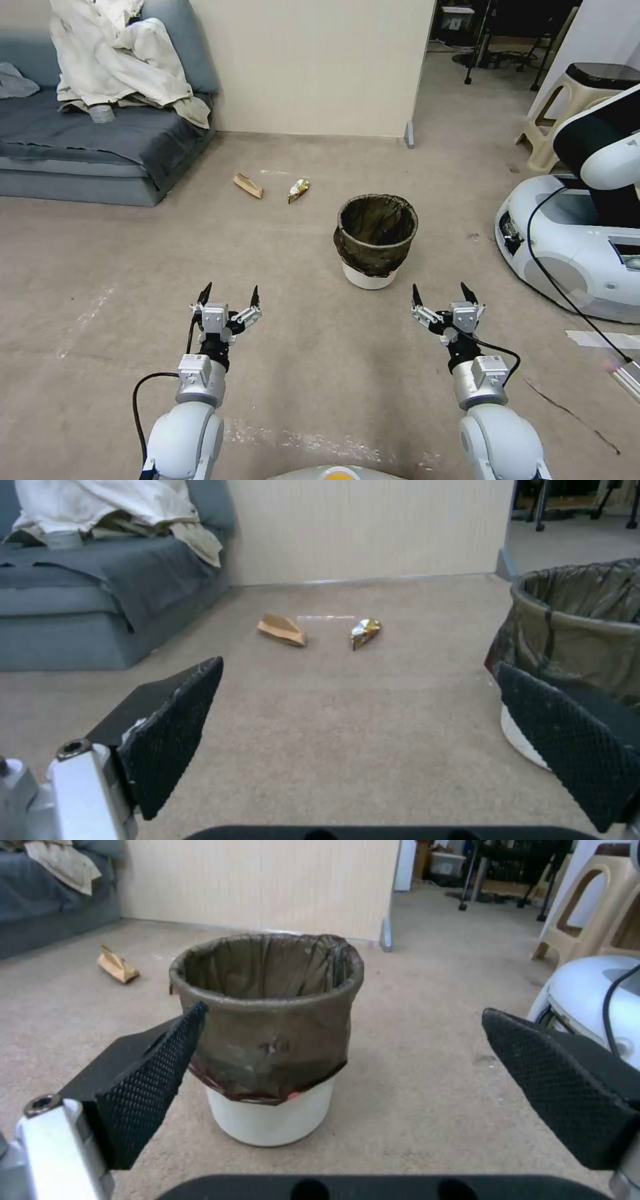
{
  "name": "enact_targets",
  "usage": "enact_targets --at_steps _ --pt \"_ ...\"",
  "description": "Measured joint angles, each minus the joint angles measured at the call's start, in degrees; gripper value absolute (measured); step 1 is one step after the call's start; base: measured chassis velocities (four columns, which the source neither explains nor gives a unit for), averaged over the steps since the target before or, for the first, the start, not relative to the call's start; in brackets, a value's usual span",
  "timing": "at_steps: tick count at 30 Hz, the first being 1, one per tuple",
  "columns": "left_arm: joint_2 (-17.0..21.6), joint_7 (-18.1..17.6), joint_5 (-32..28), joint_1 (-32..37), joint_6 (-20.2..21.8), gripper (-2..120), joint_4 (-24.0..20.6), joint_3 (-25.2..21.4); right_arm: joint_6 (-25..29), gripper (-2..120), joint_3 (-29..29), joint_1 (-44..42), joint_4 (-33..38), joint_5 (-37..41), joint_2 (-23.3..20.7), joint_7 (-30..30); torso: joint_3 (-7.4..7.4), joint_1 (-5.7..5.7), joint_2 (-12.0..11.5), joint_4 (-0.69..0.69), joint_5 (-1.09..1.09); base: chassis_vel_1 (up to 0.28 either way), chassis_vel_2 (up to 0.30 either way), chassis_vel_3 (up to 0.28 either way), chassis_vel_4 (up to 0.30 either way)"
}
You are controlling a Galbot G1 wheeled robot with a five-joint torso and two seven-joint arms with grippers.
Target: Pick up the trash can from the floor.
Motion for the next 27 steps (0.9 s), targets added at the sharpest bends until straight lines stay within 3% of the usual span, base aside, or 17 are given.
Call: enact_targets --at_steps 27 --pt "0.1 0.0 -0.1 0.0 0.1 100 -0.4 0.0 0.0 100 0.0 -0.1 0.1 0.0 0.1 0.0 0.00 0.00 0.0 0.00 0.00 0.000 0.000 0.000 0.000"
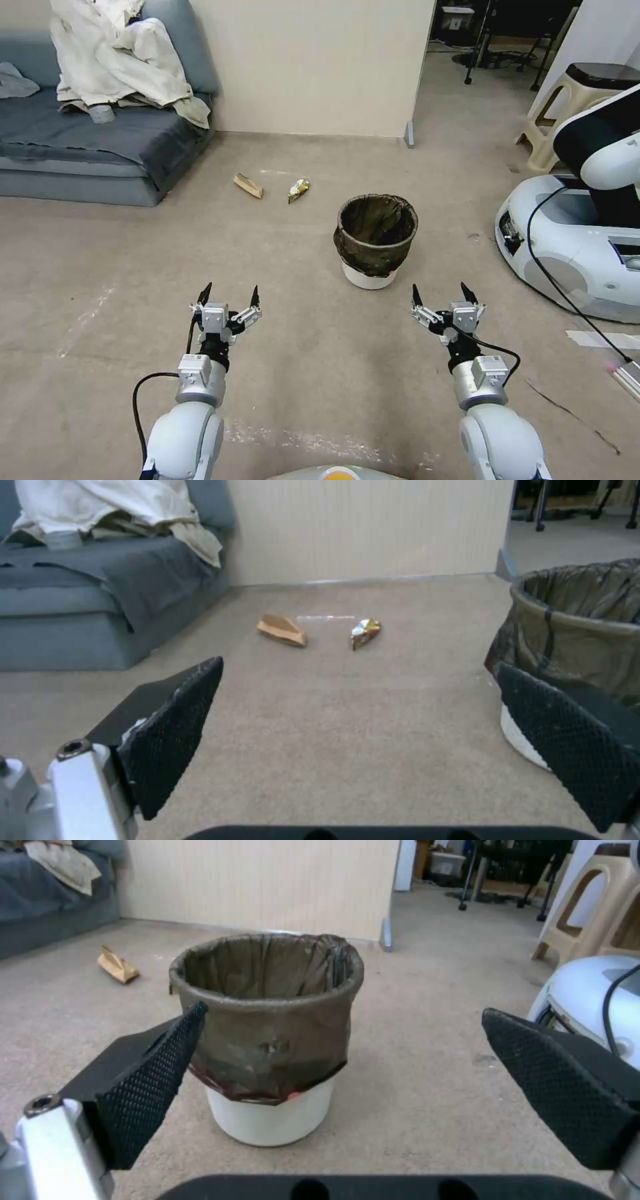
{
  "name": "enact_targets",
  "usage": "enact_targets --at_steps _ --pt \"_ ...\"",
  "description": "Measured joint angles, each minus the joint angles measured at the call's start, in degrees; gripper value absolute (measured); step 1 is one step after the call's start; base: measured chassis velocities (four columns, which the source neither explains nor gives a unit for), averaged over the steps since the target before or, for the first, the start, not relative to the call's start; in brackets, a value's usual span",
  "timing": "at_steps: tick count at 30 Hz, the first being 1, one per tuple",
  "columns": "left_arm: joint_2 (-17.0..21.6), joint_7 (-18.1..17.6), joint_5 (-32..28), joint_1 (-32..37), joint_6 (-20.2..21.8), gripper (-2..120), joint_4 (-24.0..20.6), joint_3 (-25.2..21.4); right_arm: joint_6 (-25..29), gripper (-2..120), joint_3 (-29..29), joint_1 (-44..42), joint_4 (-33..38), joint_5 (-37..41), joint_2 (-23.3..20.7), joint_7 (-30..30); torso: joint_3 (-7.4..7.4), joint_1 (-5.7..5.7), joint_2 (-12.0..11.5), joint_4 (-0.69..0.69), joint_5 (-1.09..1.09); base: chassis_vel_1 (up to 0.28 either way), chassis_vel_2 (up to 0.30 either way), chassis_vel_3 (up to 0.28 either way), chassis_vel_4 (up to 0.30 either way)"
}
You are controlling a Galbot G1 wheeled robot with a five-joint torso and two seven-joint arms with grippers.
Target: Pick up the trash can from the floor.
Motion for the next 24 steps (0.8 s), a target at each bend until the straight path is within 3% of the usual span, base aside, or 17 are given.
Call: enact_targets --at_steps 6,11,12,14,15,17,18,20,24 --pt "1.8 0.1 -2.6 -0.1 3.4 100 -7.3 -0.8 -0.2 100 1.3 -2.7 5.8 1.0 1.7 -1.2 0.00 0.00 0.0 -0.01 0.00 0.000 0.000 0.000 0.000" --pt "2.3 0.2 -3.1 -0.1 4.2 100 -9.6 -1.0 -0.3 100 2.6 -5.2 11.3 2.1 3.3 -2.5 -0.01 0.00 0.0 -0.01 0.01 0.000 0.000 0.000 0.000" --pt "3.1 0.1 -4.0 -0.1 5.8 100 -12.7 -1.6 -0.6 100 3.8 -7.6 16.5 3.1 4.8 -3.7 -0.01 -0.01 0.0 -0.01 0.04 0.000 0.000 0.000 0.000" --pt "3.5 0.1 -4.5 -0.1 6.7 100 -14.3 -1.8 -0.6 100 4.2 -8.5 18.3 3.4 5.3 -4.1 -0.01 0.00 0.0 0.00 0.04 0.000 0.000 0.000 0.000" --pt "4.3 0.1 -5.4 -0.1 8.3 100 -17.0 -2.2 -0.7 100 4.8 -9.6 20.5 4.1 6.0 -4.7 -0.01 -0.01 0.0 -0.02 -0.06 0.000 0.000 0.000 0.000" --pt "5.2 0.1 -6.5 -0.1 10.3 100 -20.7 -2.8 -1.0 100 5.3 -10.3 20.7 5.0 6.1 -5.4 0.00 0.00 0.0 -0.01 0.05 0.000 0.000 0.000 0.000" --pt "5.2 0.1 -6.5 -0.1 10.3 100 -20.7 -2.8 -1.0 100 5.3 -10.3 20.7 5.0 6.1 -5.4 0.00 0.00 0.0 -0.01 0.05 0.000 0.000 0.000 0.000" --pt "6.5 0.1 -7.9 -0.1 12.9 100 -25.4 -3.6 -1.0 100 5.7 -10.3 20.6 5.6 6.1 -5.9 0.00 0.00 0.0 0.01 0.02 0.000 0.000 0.000 0.000" --pt "7.5 0.0 -8.4 0.0 14.5 100 -26.8 -4.6 -0.9 100 5.7 -10.2 20.0 5.7 6.1 -6.1 0.00 0.00 0.0 0.00 -0.02 0.000 0.000 0.000 0.000"
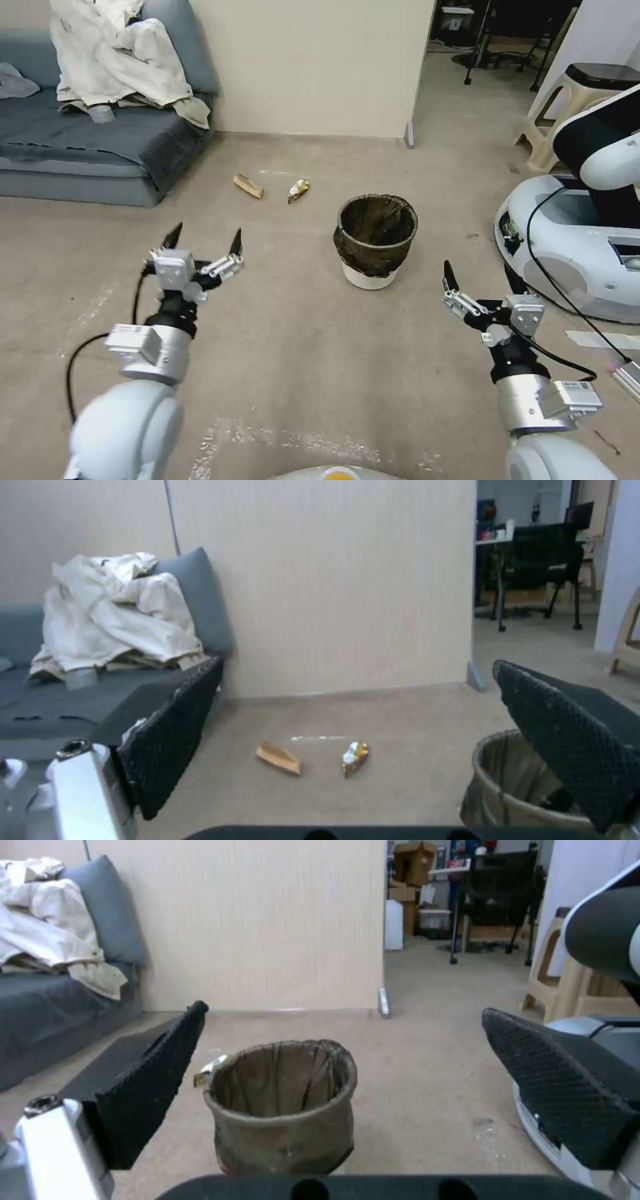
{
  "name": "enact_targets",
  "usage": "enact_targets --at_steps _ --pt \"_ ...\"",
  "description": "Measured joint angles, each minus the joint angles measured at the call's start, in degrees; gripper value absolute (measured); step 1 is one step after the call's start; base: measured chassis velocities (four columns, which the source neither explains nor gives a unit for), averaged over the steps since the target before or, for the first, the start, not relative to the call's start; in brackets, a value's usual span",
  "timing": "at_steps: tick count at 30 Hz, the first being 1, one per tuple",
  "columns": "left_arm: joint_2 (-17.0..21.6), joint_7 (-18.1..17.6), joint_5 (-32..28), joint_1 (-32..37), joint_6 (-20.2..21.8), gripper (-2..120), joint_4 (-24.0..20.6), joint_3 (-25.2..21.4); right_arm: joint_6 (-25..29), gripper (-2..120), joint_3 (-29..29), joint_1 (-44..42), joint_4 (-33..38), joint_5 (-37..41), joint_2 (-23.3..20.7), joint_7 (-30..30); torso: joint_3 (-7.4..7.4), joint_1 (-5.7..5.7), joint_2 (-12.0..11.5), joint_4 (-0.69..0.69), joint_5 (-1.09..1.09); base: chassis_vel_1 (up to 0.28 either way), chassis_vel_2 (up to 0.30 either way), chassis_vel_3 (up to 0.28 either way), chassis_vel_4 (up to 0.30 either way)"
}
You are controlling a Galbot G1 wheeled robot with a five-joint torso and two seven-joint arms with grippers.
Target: Pick up the trash can from the floor.
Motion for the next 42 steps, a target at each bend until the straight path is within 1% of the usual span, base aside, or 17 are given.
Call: enact_targets --at_steps 17,37,40,42 --pt "-0.4 0.1 0.6 0.1 0.2 100 0.5 0.5 0.3 100 0.0 0.5 -0.2 0.3 0.1 0.5 0.00 0.00 0.0 0.00 0.02 -0.002 -0.003 -0.004 -0.003" --pt "-1.1 0.0 -0.4 1.0 -0.7 100 1.8 0.4 0.1 100 0.4 0.9 0.2 0.7 0.0 0.9 0.00 0.00 0.0 -0.01 0.02 -0.093 -0.093 -0.088 -0.090" --pt "-1.1 -0.7 -1.0 0.9 -1.8 100 2.1 0.5 0.1 100 0.3 1.0 0.2 0.7 0.0 0.9 0.00 0.00 0.0 -0.02 0.02 -0.116 -0.113 -0.125 -0.124" --pt "-1.1 -1.0 -1.1 0.9 -1.8 100 2.2 0.5 0.1 100 0.3 1.1 0.2 0.6 0.0 0.9 0.00 0.00 0.0 -0.03 0.02 -0.094 -0.088 -0.088 -0.088"
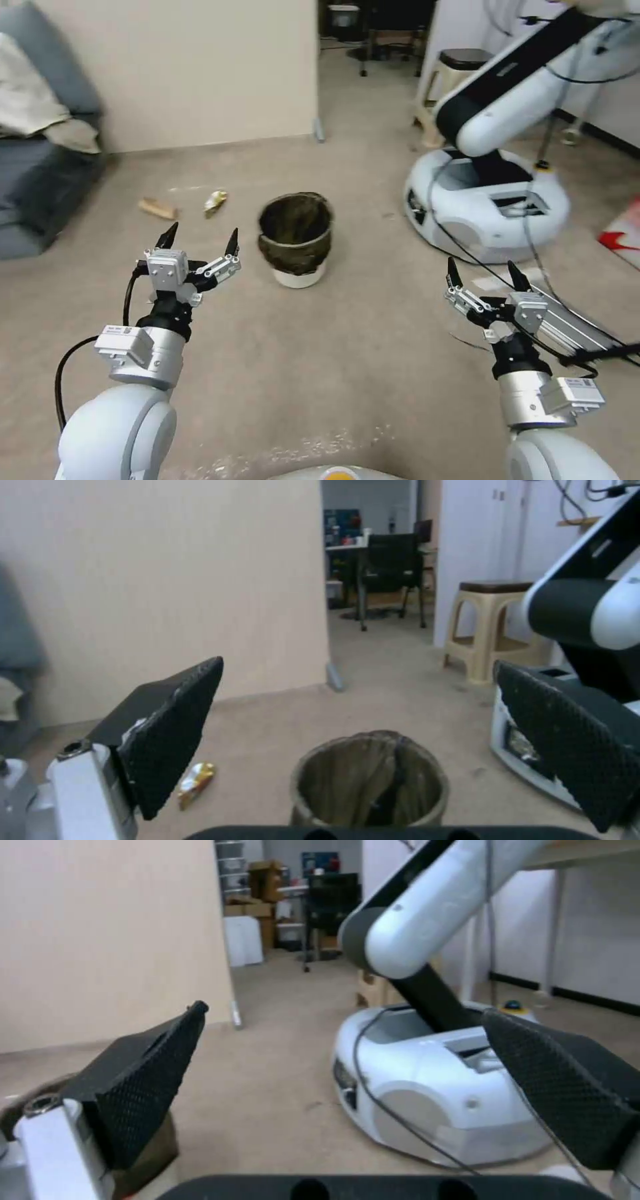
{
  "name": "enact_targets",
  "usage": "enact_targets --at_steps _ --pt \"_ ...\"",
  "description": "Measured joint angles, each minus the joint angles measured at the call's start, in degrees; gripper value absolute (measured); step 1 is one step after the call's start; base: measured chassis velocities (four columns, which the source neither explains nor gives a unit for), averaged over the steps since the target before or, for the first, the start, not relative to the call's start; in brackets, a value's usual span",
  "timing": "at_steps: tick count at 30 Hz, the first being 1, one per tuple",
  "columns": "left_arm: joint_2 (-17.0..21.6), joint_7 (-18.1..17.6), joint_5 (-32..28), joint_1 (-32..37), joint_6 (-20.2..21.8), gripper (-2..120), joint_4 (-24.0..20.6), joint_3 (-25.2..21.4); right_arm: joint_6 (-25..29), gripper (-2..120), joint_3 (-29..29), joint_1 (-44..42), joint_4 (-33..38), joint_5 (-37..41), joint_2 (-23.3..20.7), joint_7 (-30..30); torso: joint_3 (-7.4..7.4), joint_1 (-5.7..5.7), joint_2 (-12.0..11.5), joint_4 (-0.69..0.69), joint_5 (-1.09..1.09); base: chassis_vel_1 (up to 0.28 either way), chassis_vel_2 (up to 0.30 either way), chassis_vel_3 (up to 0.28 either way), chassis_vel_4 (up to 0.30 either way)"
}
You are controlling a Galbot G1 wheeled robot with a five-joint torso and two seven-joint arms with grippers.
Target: Pick up the trash can from the floor.
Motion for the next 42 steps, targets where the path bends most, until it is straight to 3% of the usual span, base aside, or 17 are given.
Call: enact_targets --at_steps 6,21,42 --pt "0.0 -0.5 0.0 0.0 0.1 100 0.3 0.0 0.0 100 0.2 0.2 -0.1 -0.1 0.0 -0.2 0.00 0.00 0.0 0.06 0.00 -0.028 -0.025 -0.023 -0.024" --pt "-0.1 -1.1 0.2 -0.2 0.4 100 1.1 0.1 0.0 100 0.4 0.3 -0.4 -0.3 0.0 -0.7 0.00 0.00 0.0 0.03 0.00 -0.008 0.009 0.007 -0.011" --pt "0.5 -1.3 0.3 -1.9 1.1 100 3.1 0.7 0.0 100 0.3 0.4 -0.3 -0.3 0.0 -0.8 0.00 0.00 0.0 0.03 0.00 -0.090 0.089 0.085 -0.088"
